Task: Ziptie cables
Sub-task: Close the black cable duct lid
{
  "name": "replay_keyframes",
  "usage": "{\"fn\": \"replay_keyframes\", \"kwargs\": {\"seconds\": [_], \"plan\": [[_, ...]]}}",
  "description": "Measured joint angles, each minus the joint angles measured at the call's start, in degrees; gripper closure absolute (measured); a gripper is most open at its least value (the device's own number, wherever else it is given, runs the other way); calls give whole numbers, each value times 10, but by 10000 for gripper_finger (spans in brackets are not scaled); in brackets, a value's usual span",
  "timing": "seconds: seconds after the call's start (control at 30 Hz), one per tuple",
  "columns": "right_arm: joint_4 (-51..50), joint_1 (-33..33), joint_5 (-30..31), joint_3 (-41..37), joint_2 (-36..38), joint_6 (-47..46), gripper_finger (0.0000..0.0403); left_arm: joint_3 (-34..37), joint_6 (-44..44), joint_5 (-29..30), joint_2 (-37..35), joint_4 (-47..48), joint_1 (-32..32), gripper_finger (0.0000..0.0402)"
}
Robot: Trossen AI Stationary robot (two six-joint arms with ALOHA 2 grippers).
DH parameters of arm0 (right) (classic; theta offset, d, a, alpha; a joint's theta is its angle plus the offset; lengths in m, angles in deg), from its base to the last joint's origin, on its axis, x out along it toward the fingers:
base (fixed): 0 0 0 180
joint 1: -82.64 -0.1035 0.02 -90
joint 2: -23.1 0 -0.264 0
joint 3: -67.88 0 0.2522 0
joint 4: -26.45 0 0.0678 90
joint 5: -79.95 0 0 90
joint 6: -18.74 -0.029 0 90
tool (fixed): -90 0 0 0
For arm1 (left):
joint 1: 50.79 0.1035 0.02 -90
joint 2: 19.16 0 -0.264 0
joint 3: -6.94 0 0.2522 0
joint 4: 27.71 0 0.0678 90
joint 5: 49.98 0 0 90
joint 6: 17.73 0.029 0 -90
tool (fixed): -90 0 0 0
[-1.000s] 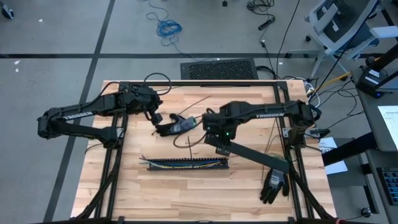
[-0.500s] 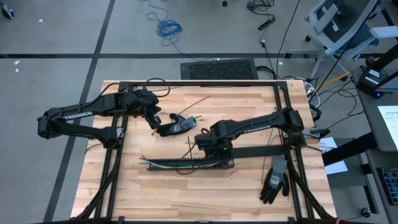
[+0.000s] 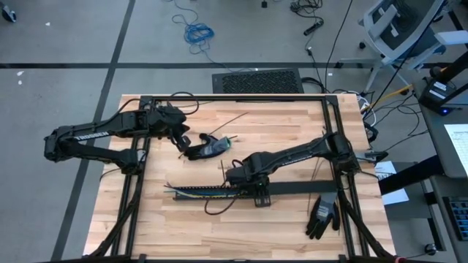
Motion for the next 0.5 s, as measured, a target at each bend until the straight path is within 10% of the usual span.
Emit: {"fn": "replay_keyframes", "kwargs": {"seconds": [0.5], "plan": [[15,5,-3,0,-34,-60,206,1,35,3,0,1,0,401]]}}
